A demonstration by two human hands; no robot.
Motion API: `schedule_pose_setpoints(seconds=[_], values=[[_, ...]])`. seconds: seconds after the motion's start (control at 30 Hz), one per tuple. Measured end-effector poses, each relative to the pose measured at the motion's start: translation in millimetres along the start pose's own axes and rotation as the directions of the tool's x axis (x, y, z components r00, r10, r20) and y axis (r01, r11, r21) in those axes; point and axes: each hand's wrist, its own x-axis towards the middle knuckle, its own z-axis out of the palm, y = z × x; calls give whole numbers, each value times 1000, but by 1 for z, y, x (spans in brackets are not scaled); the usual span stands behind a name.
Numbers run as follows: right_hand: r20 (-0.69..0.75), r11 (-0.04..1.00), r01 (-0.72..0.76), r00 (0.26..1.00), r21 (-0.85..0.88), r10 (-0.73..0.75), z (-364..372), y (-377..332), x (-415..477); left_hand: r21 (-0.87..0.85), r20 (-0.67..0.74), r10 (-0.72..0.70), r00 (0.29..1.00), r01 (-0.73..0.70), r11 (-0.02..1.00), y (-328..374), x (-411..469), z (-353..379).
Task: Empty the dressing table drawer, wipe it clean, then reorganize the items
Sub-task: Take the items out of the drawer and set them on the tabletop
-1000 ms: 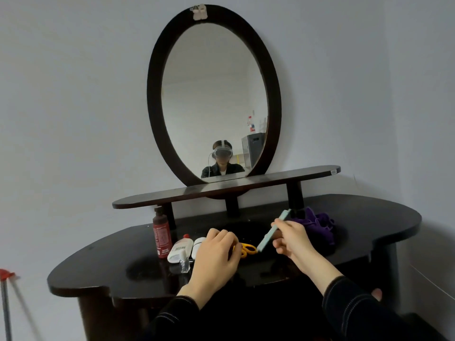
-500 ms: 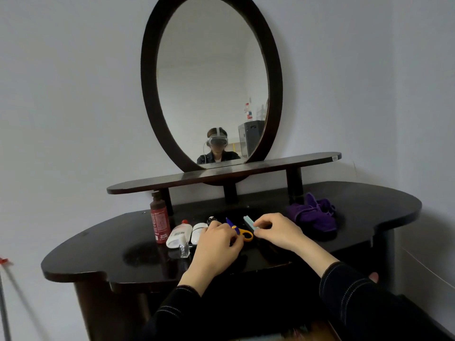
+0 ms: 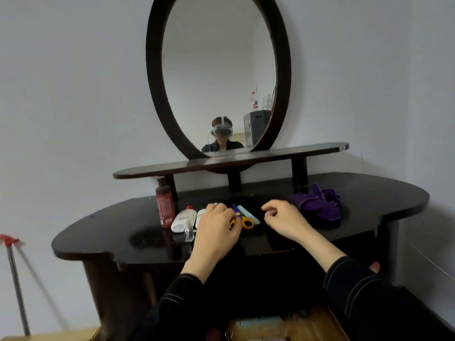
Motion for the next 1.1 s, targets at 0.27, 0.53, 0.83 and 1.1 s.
schedule_pose_setpoints(seconds=[0.27, 0.53, 0.83, 1.1], values=[[-488, 899, 420, 764, -123, -423, 25, 8, -141, -134, -170, 278, 945, -302, 944, 29, -122, -7], [417, 930, 178, 908, -321, -30, 128, 108, -231, -111, 608, -199, 768, 331, 937, -3, -251, 66], [518, 843, 196, 848, -502, 111, 224, 143, -192, -89, 737, -371, 566, 625, 776, -26, -281, 108], [452, 817, 97, 866, -568, 212, 232, 136, -185, -129, 756, -334, 562, 629, 767, -25, -291, 119]])
